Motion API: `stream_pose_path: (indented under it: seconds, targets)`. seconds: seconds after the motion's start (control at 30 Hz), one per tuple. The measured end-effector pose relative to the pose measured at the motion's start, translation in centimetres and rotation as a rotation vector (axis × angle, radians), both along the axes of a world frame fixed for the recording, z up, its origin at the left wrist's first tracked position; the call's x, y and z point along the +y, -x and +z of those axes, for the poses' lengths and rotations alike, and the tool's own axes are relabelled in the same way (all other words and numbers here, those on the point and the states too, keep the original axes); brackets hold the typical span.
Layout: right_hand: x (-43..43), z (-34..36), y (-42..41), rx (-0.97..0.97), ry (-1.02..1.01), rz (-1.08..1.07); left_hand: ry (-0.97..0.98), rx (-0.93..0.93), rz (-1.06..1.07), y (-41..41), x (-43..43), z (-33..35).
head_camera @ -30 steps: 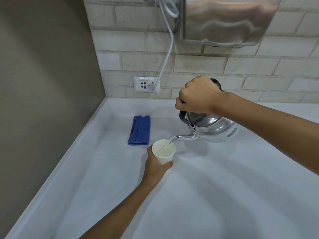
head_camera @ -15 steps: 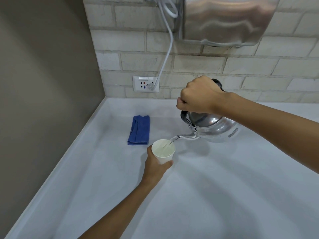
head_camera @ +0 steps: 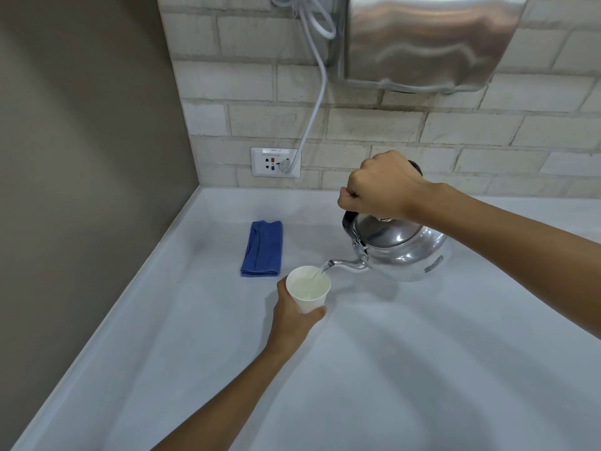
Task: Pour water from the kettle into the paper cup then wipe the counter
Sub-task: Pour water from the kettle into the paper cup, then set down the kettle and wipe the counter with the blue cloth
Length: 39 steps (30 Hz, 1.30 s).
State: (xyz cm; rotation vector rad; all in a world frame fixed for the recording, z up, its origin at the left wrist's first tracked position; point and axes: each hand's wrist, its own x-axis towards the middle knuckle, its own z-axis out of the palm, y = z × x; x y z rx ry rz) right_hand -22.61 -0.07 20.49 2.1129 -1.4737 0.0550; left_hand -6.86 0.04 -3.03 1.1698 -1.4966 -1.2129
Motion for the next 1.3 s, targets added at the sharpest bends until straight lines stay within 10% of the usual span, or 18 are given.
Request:
stream_pose_path:
  seconds: [0.63,1.3]
  targets:
    - [-7.5,-4.7,6.2,-0.788,0.004,-0.372,-0.02,-0.034,0.004,-0.2,0.2,0.3]
    - [-12.8,-8.6,6.3,-0.906,-0.051,-0.524,-0.035,-0.058,0.017,-0.2,0.4,0.5]
